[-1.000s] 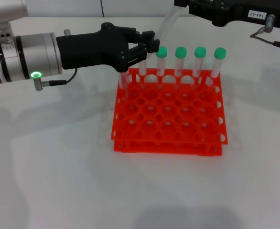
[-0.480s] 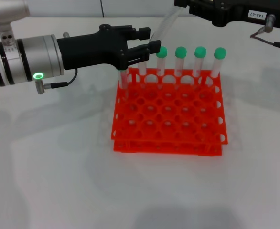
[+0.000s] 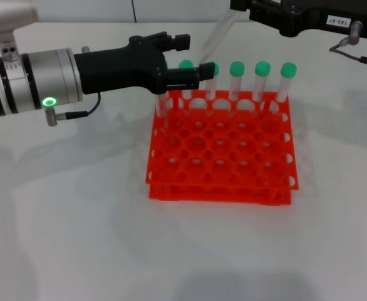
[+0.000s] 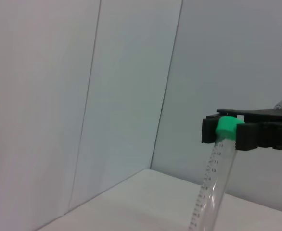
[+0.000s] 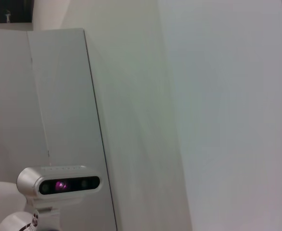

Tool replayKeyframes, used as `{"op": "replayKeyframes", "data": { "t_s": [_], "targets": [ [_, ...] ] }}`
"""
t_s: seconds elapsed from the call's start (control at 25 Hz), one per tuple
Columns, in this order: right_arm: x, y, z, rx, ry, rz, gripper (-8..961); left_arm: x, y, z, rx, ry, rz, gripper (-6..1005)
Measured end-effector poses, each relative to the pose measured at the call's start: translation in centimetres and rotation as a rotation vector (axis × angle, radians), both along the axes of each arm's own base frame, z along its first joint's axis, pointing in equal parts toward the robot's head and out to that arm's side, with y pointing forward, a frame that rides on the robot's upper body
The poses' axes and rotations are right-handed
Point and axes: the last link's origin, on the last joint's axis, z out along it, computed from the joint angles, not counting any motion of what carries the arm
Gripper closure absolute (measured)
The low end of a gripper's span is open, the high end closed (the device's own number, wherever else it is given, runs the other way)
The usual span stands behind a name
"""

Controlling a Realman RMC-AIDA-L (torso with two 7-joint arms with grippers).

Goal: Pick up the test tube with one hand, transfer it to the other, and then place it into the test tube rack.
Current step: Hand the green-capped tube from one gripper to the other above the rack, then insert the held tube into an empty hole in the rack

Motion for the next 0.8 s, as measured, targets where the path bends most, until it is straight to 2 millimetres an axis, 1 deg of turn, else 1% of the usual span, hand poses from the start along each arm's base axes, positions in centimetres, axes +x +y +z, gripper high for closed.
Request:
{"op": "replayKeyframes", "data": {
  "t_s": [0.16,0.56,0.72,0.8],
  "targets": [
    [0.0,0.0,0.0,0.002,0.000,0.000,687,-0.7,-0.3,0.5,-0.009,0.004,0.025,109],
    [0.1,0.0,0.1,0.004,-0.001,-0.001,687,-2.5,-1.5,4.5,0.010,-0.008,0.132,110],
    [0.1,-0.1,0.1,0.003,-0.001,-0.001,687,-3.3,-2.1,6.3,0.009,0.004,0.178,110],
    [0.2,-0.1,0.0,0.001,-0.001,-0.004,687,-3.6,-2.5,7.0,0.002,0.019,0.198,110]
  ]
}}
